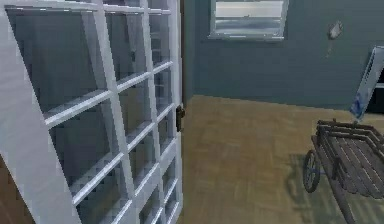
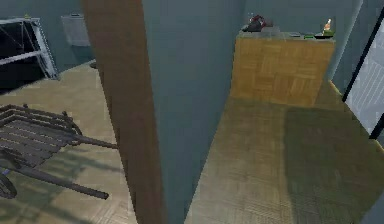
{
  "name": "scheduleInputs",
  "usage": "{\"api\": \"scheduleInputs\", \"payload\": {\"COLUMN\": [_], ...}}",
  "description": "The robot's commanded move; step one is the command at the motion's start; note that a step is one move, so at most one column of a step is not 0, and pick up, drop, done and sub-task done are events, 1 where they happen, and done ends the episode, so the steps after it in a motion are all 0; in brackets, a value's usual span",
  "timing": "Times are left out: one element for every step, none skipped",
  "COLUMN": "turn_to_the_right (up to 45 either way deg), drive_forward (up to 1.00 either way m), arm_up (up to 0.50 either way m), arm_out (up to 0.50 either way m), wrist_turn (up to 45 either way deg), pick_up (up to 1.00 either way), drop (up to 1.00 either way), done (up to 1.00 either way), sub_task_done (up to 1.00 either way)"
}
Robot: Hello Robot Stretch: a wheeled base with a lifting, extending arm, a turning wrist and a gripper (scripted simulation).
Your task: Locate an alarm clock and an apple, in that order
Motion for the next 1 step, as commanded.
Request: {"api": "scheduleInputs", "payload": {"turn_to_the_right": [15.0], "drive_forward": [0.00], "arm_up": [0.00], "arm_out": [0.00], "wrist_turn": [0.0], "pick_up": [0.00], "drop": [0.00], "done": [0.00], "sub_task_done": [0.00]}}
